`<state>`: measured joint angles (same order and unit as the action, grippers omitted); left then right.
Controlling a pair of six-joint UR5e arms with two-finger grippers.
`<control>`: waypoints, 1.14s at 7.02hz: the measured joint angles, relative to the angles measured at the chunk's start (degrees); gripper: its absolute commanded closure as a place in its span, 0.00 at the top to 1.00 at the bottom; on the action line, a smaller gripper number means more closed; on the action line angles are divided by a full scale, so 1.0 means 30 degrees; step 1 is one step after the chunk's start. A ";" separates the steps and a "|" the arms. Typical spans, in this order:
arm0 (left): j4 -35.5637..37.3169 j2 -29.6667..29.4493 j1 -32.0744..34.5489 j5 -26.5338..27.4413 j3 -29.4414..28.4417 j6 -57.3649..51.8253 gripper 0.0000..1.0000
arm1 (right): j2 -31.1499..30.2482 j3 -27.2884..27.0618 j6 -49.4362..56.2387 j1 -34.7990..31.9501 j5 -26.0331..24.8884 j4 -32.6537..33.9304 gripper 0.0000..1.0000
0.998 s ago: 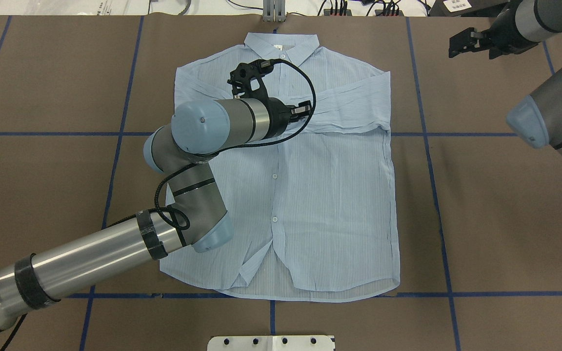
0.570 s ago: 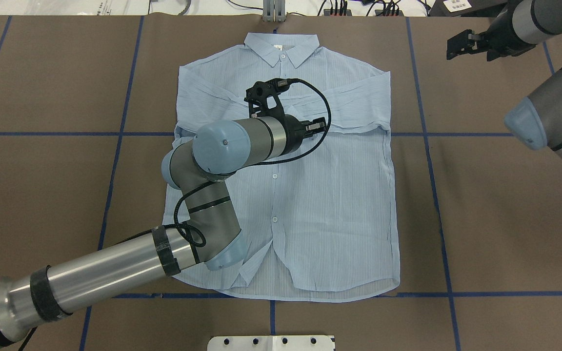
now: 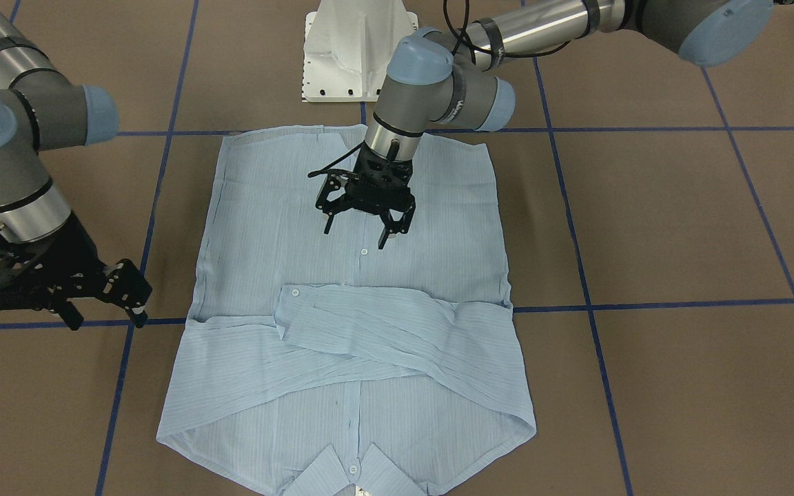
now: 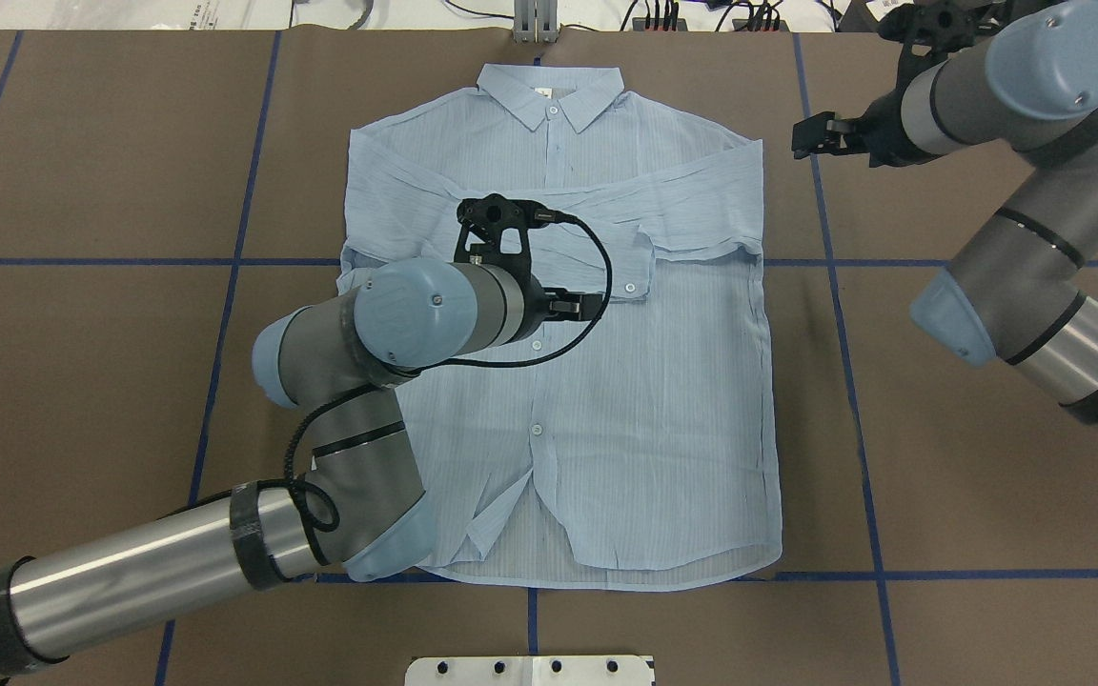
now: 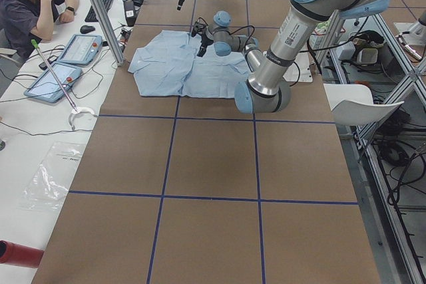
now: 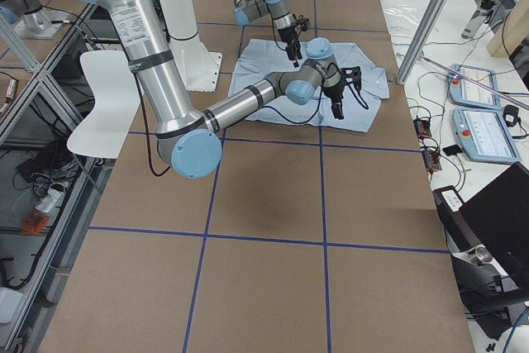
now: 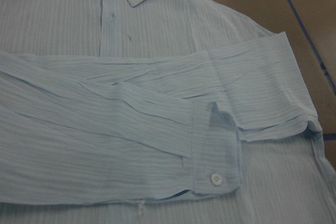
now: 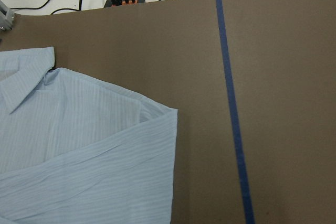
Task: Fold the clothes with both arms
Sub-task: 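Lay the sleeve across the chest over the first sleeve with the left gripper, then move both grippers to the shirt hem corners nearest the robot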
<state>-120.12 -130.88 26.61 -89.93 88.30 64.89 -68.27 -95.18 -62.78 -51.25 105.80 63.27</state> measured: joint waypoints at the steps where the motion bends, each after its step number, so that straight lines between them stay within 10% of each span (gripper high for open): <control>1: 0.0406 0.1539 0.0131 -0.0214 0.1861 -0.0945 1.00 | -0.0853 -0.1610 -0.1794 0.1690 -0.1216 -0.0013 1.00; 4: 0.0606 0.8601 0.0257 -0.0188 0.8166 -0.1105 1.00 | -0.4411 -0.9270 -0.7594 0.9117 -0.6842 0.5039 1.00; 8: 0.2517 1.1472 -0.4101 0.1684 0.9702 0.3381 0.87 | -0.5283 -1.0700 -1.0501 1.3543 -1.0532 0.6622 1.00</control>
<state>-112.57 -96.47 14.30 -84.88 117.41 75.03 -84.12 -127.28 -94.29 -10.63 74.21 83.14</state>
